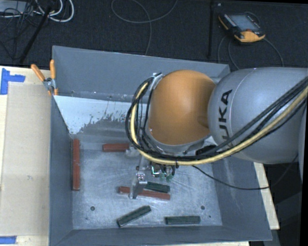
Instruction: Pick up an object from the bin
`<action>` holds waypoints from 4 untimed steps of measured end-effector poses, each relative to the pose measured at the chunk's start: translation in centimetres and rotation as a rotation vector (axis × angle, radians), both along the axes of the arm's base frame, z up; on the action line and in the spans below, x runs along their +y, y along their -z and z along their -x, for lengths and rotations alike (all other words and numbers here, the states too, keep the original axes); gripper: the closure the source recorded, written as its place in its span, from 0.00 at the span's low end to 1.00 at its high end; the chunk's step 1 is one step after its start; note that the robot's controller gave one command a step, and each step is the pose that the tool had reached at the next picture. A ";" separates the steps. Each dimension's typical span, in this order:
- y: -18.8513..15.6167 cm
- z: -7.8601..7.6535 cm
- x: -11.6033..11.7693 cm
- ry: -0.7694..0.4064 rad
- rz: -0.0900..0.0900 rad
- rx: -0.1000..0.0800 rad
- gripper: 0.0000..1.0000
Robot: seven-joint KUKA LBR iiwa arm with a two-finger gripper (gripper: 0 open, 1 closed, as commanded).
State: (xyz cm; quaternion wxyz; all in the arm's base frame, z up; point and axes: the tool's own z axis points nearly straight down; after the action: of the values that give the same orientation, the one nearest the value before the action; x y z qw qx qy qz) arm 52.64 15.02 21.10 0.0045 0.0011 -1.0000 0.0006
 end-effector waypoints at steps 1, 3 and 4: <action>-0.4 -0.2 -0.1 0.004 -0.001 -0.007 0.00; 13.8 4.3 -3.1 -0.203 -0.005 -0.014 1.00; 13.8 4.3 -3.1 -0.202 -0.005 -0.014 1.00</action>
Offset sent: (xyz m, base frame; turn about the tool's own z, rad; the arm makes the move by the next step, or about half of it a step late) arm -0.0036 -0.0533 -0.1355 -0.0056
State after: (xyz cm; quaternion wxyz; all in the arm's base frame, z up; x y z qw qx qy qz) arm 48.38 11.91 7.34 -0.0024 0.1020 -0.9948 -0.0016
